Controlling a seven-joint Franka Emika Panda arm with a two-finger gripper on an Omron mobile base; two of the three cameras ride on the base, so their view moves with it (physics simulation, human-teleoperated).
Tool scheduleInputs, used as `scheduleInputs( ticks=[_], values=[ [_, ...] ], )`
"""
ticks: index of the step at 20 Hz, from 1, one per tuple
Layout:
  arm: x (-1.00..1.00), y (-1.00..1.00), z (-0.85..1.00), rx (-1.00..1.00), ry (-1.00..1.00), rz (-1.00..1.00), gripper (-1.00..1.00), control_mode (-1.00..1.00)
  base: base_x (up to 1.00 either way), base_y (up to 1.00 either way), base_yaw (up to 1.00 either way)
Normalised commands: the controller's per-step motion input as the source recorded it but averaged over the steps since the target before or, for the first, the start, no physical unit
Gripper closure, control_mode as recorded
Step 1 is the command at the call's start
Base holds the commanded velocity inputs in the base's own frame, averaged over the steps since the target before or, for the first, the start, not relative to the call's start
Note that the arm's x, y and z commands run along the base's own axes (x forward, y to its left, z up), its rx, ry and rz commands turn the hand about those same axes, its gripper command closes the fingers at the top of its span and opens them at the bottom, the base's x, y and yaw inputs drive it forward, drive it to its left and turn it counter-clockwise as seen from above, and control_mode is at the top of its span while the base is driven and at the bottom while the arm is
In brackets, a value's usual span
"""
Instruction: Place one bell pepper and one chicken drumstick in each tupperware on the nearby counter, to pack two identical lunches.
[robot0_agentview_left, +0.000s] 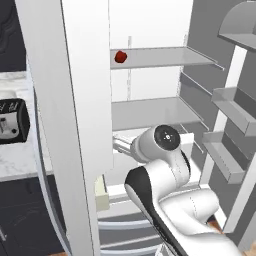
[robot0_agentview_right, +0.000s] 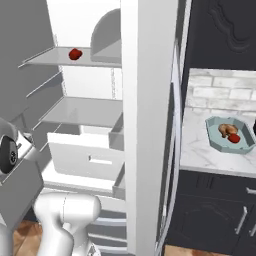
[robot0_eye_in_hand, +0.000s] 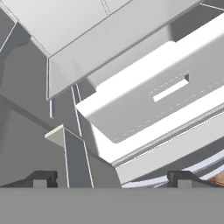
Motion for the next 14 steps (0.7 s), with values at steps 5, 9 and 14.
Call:
scheduleInputs(
  ticks=[5, 9, 14],
  values=[
    [0.0, 0.0, 0.0, 0.0, 0.0, 0.0, -1.0, 1.0, 0.02, -0.5, 0.02],
    [0.0, 0.0, 0.0, 0.0, 0.0, 0.0, -1.0, 1.0, 0.18, 0.0, 0.0],
    [0.0, 0.0, 0.0, 0.0, 0.0, 0.0, -1.0, 1.0, 0.95, 0.0, -0.11]
  ],
)
